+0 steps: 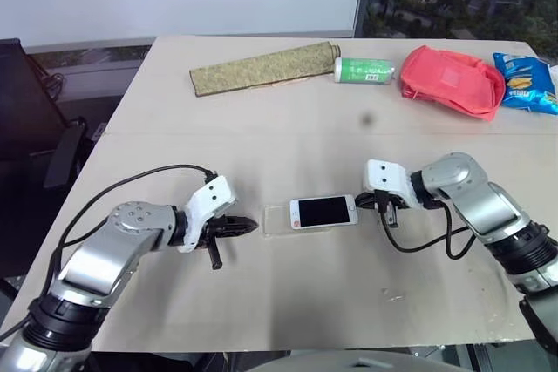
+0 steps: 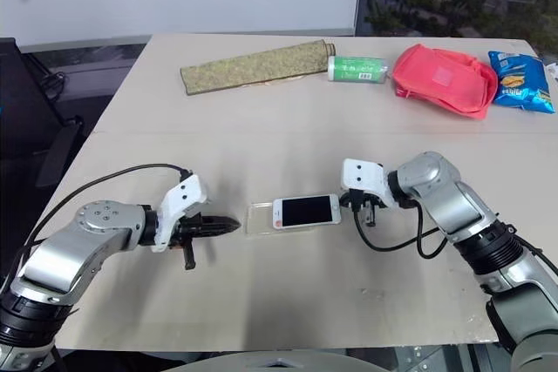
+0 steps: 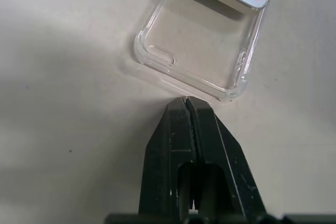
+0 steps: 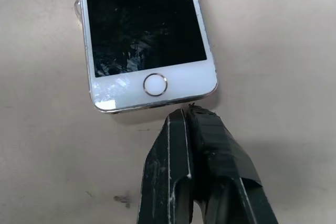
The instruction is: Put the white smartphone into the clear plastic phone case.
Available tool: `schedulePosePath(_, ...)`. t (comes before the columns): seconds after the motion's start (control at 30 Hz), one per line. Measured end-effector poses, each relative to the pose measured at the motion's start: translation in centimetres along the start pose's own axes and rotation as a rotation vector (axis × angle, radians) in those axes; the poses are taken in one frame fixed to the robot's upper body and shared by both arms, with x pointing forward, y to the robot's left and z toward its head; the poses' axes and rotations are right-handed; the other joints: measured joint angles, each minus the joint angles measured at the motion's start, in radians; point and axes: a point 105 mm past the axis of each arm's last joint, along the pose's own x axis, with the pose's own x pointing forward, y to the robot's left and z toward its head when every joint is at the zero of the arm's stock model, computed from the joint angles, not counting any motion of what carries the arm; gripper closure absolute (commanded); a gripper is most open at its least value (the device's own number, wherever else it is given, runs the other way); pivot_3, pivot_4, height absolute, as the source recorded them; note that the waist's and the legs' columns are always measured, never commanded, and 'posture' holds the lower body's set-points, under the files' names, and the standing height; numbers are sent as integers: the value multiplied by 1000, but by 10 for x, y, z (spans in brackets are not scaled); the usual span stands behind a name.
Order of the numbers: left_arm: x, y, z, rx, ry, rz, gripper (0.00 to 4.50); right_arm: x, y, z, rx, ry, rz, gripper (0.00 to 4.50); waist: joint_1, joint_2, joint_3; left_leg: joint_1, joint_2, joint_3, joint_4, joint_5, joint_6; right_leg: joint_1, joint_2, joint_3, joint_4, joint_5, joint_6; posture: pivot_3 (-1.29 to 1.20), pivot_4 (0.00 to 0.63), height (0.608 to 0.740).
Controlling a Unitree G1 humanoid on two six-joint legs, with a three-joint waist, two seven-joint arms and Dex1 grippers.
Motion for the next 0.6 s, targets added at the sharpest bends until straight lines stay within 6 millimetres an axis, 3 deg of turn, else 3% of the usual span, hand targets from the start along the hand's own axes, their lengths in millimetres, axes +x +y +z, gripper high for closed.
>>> schedulePosePath(0.17, 12, 1, 13, -14, -82, 3, 4500, 0, -2, 1, 5, 0, -16, 4453, 14, 0, 0, 0, 0, 1, 1, 0, 0, 0, 0, 1, 0, 0, 0, 0, 150, 740)
schedulePosePath(0.27, 8, -1, 49, -10, -226, -48, 4500, -2, -1, 1, -1, 3, -17, 4453, 19, -1, 1, -1, 0, 1, 1, 0, 0, 0, 0, 0, 0, 0, 0, 0, 150, 740)
schedulePosePath(0.33, 4, -3, 61, 13, -257, -70, 4500, -2, -1, 1, -1, 4, -19, 4453, 15, -1, 1, -1, -1, 1, 1, 0, 0, 0, 0, 1, 0, 0, 0, 0, 150, 740)
schedulePosePath(0.6, 9, -6, 57, 23, -215, -95, 4500, 1, 2, 6, 0, -9, -18, 4453, -1, -1, 1, -1, -1, 1, 0, 0, 0, 0, 1, 1, 0, 0, 0, 0, 150, 740)
